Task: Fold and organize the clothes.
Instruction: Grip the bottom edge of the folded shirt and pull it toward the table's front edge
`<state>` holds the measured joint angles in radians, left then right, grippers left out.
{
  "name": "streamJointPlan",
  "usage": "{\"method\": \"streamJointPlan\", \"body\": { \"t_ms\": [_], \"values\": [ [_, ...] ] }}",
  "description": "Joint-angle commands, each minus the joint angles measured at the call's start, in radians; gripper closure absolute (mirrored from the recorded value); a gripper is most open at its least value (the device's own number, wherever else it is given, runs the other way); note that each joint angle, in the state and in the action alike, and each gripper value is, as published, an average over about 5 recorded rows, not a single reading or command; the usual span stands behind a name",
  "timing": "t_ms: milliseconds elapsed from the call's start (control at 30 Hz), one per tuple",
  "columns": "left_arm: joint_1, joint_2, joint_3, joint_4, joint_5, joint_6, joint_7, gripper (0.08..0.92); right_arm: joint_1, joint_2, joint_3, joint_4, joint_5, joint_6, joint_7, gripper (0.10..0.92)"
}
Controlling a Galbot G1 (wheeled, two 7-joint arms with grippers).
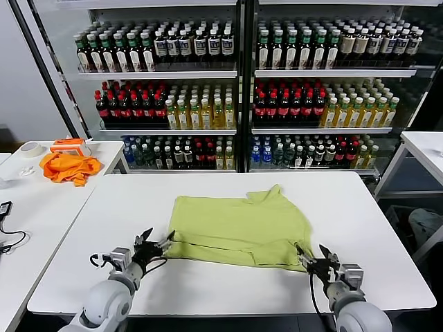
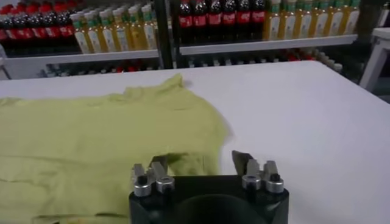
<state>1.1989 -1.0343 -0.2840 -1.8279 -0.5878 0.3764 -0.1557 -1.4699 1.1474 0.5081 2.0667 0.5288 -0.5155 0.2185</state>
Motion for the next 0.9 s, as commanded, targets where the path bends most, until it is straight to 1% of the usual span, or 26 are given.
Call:
{"method": "streamJointPlan", "body": {
  "t_ms": [33,100,200,300,367,500,633,700,900],
  "values": [
    [0.078,-0.002,0.0,-0.07,0.059,0.071,-0.033,0.209,-0.079,-0.005,0.033,0.02,-0.033,0.017,-0.005,0.205],
    [0.088,-0.003,0.002,-0.072,0.059,0.076,-0.033,0.186,-0.075,0.0,0.023,0.014,-0.031,0.018,-0.003,0.203],
    [0.091,-0.008,0.005,-0.07,0.043,0.078,-0.033,0.178,-0.068,0.005,0.011,0.007,-0.025,0.019,-0.003,0.224],
    [0.09,-0.011,0.005,-0.069,0.024,0.078,-0.032,0.182,-0.062,0.003,0.002,-0.004,-0.011,0.018,-0.007,0.292],
    [0.096,-0.008,0.007,-0.073,0.029,0.079,-0.025,0.207,-0.06,0.002,-0.004,-0.011,-0.008,0.019,-0.009,0.353],
    [0.104,-0.002,0.012,-0.071,0.039,0.087,-0.012,0.302,-0.058,0.006,-0.009,-0.015,-0.008,0.024,-0.012,0.466],
    [0.099,-0.004,0.013,-0.06,0.046,0.084,0.012,0.432,-0.051,0.007,-0.013,-0.02,-0.012,0.034,-0.014,0.587],
    [0.095,-0.004,0.013,-0.058,0.049,0.084,0.021,0.484,-0.046,0.007,-0.015,-0.025,-0.016,0.04,-0.016,0.639],
    [0.103,0.011,0.007,-0.071,0.045,0.087,0.02,0.657,-0.057,0.003,-0.017,-0.002,-0.023,0.037,-0.017,0.812]
  ]
}}
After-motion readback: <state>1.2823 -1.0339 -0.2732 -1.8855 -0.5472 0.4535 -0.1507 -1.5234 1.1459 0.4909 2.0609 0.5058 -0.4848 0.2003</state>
